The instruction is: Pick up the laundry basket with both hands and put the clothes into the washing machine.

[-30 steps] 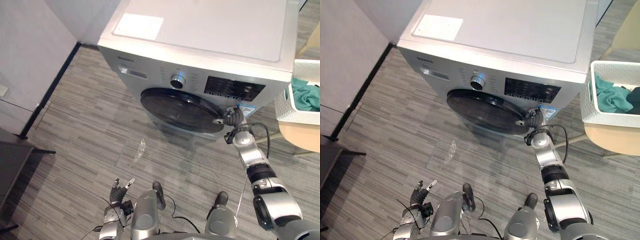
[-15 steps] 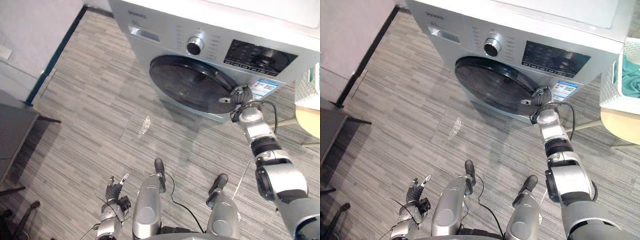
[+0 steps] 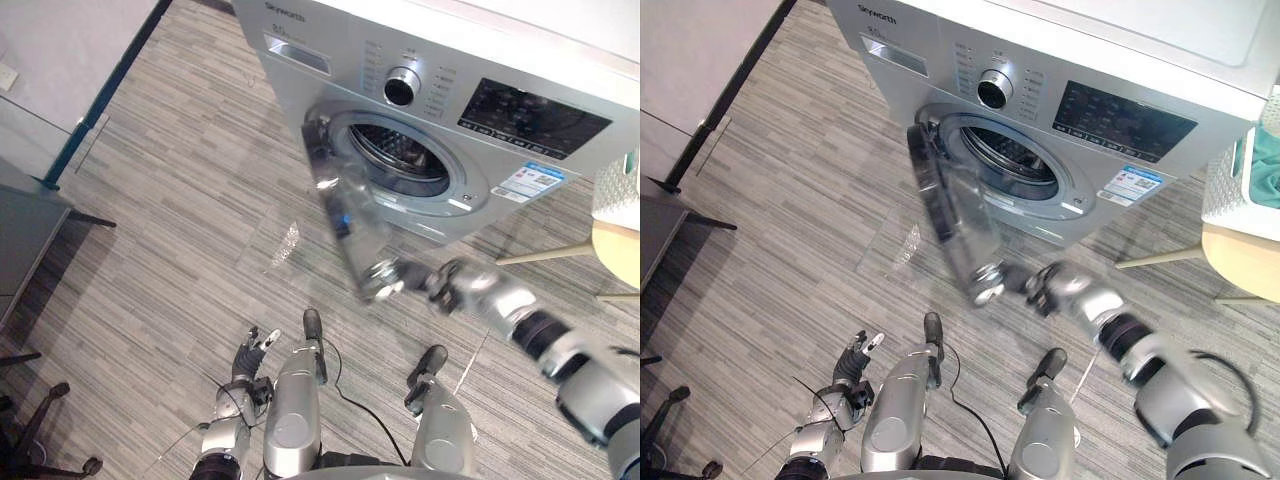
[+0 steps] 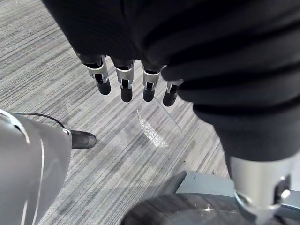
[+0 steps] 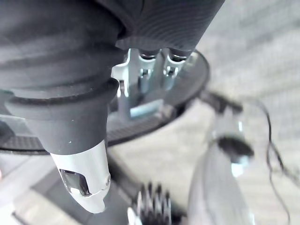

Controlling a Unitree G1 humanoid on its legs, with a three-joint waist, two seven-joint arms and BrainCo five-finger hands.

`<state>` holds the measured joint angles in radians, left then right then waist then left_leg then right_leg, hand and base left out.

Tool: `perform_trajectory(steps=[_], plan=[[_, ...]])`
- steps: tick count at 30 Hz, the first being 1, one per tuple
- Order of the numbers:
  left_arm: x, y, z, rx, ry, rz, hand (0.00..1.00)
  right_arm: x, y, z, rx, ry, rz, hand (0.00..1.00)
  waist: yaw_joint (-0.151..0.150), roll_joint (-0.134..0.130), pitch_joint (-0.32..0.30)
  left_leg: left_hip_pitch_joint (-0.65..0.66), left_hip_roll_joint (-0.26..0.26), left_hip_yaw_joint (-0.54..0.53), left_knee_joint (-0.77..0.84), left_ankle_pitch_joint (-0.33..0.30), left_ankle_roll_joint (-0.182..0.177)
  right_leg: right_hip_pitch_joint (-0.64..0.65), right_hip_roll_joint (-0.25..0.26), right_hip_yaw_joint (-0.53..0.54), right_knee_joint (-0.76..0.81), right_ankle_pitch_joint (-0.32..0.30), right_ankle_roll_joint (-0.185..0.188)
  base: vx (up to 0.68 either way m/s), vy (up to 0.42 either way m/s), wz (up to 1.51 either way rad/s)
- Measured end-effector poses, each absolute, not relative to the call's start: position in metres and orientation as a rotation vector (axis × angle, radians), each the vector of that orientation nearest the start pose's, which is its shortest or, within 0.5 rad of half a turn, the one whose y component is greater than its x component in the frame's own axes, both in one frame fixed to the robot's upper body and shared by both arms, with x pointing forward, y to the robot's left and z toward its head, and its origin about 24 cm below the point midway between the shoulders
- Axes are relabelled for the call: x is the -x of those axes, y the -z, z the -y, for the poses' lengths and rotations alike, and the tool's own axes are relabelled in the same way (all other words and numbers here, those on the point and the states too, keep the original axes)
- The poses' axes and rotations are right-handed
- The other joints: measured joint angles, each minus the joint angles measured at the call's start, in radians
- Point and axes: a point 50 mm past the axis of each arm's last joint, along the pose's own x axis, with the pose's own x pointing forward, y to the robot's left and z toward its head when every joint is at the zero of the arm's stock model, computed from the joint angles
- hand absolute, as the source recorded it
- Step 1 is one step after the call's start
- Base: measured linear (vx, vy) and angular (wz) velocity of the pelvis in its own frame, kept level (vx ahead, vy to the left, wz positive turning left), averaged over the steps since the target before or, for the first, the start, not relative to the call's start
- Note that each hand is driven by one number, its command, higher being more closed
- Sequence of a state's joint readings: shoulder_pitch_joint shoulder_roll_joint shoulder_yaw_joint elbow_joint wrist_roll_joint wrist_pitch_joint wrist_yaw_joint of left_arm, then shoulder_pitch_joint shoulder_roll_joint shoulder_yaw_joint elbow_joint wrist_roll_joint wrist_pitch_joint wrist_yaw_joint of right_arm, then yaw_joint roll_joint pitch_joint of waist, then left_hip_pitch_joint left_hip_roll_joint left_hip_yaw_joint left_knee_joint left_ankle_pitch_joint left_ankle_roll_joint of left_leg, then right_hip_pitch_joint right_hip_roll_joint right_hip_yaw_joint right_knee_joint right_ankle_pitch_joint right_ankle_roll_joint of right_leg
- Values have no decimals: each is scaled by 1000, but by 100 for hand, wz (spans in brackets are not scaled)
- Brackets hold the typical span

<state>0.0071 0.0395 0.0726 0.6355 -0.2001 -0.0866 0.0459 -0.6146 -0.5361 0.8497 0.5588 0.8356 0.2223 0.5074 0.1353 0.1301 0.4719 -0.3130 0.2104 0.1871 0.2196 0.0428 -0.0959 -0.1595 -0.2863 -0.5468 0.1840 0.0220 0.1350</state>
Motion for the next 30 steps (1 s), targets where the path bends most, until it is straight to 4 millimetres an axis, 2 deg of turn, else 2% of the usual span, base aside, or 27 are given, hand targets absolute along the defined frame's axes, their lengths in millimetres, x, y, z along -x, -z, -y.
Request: perform_trajectory(steps=[2,4,8,10,12,13,14,15,16,17,19,21,22,23,24,25,26,27,28,29,30], plan=[[-206,87,-181,156,-202,-537,0,-276,14,100,-63,-979,-694,0,21,0,0,5,-4,1,4,0,0,1,-12,-1,23,-15,2,26,11,9],[-206,86,-186,153,-217,-534,0,-265,23,92,-136,-1002,-724,0,27,1,0,9,-6,1,6,0,0,2,-18,-4,41,-23,0,-23,10,9],[-205,85,-191,162,-240,-527,0,-255,34,101,-212,-953,-754,0,20,0,0,25,-11,2,3,0,0,3,-33,-3,77,-42,1,-97,1,4],[-210,75,-196,173,-265,-473,0,-246,42,111,-267,-903,-752,0,15,0,0,42,-17,-5,-14,2,-2,18,-37,-12,73,-44,2,-57,-5,13],[-222,45,-208,165,-322,-321,0,-231,55,122,-335,-845,-766,0,7,-4,-2,52,-28,-24,-42,13,-9,34,-42,-39,72,-52,4,-35,-11,31],[-229,21,-216,122,-359,-216,0,-221,61,127,-359,-821,-783,0,0,-7,-3,52,-34,-38,-56,19,-17,37,-45,-51,72,-54,4,-18,-13,29],[-232,9,-220,89,-376,-160,0,-216,65,129,-367,-809,-792,0,-2,-10,-5,52,-37,-42,-65,26,-12,40,-47,-56,73,-54,3,7,-10,28],[-235,-16,-228,-2,-411,-46,0,-207,71,131,-381,-791,-807,0,-9,-13,-7,53,-40,-47,-74,38,-4,45,-49,-65,75,-54,2,48,-5,18],[-236,-32,-234,-80,-430,37,0,-199,76,133,-392,-775,-816,0,-11,-19,-10,59,-42,-46,-79,42,-2,51,-50,-67,75,-50,8,58,-3,10],[-237,-38,-238,-118,-424,67,0,-196,79,132,-399,-768,-814,0,-12,-23,-12,65,-43,-43,-79,43,-1,54,-51,-64,76,-50,8,53,-3,-2],[-242,-37,-238,-158,-375,54,0,-197,79,128,-434,-748,-792,0,-19,-31,-22,69,-43,-31,-77,45,1,48,-54,-53,81,-50,9,52,-7,-11],[-261,-23,-231,-226,-156,-43,0,-208,76,130,-448,-716,-761,0,-22,-33,-22,64,-39,-23,-72,44,1,32,-56,-44,91,-51,8,16,-14,-14],[-273,-14,-227,-233,3,-132,0,-216,72,128,-450,-716,-744,0,-21,-40,-21,55,-36,-14,-68,44,1,10,-56,-31,97,-51,8,-43,-22,-25],[-293,-7,-222,-294,178,-252,0,-231,62,123,-436,-740,-706,0,-26,-50,-23,23,-29,-8,-56,45,2,-23,-52,-20,106,-47,2,-77,-31,-27],[-315,-4,-216,-322,308,-385,0,-246,49,112,-427,-775,-657,0,-45,-72,-25,-23,-19,-8,-38,45,2,-65,-45,-15,110,-40,-7,-97,-34,-23],[-325,-5,-216,-340,337,-446,0,-254,41,102,-438,-798,-626,0,-56,-92,-24,-42,-14,-6,-35,45,2,-93,-41,-8,110,-36,-12,-134,-38,-29],[-344,-15,-217,-356,342,-528,0,-269,21,77,-476,-856,-549,0,-91,-140,-22,-83,-5,4,-36,54,0,-141,-32,4,107,-25,-24,-139,-46,-34],[-362,-34,-212,-346,325,-547,0,-278,-3,52,-546,-903,-449,0,-134,-185,-17,-126,-1,7,-43,74,7,-186,-24,8,97,-7,-35,-129,-49,-30],[-372,-45,-204,-323,323,-529,0,-280,-16,42,-591,-921,-394,0,-155,-204,-16,-149,1,10,-48,84,10,-209,-21,9,92,3,-37,-111,-46,-23],[-388,-68,-181,-283,354,-462,0,-279,-42,25,-685,-966,-281,0,-186,-232,-10,-197,4,16,-49,90,10,-257,-14,16,78,23,-43,-113,-49,-32],[-401,-96,-159,-195,393,-370,0,-276,-64,22,-787,-950,-176,0,-198,-255,1,-238,17,35,-48,96,15,-305,-8,30,64,45,-49,-88,-39,-36]])
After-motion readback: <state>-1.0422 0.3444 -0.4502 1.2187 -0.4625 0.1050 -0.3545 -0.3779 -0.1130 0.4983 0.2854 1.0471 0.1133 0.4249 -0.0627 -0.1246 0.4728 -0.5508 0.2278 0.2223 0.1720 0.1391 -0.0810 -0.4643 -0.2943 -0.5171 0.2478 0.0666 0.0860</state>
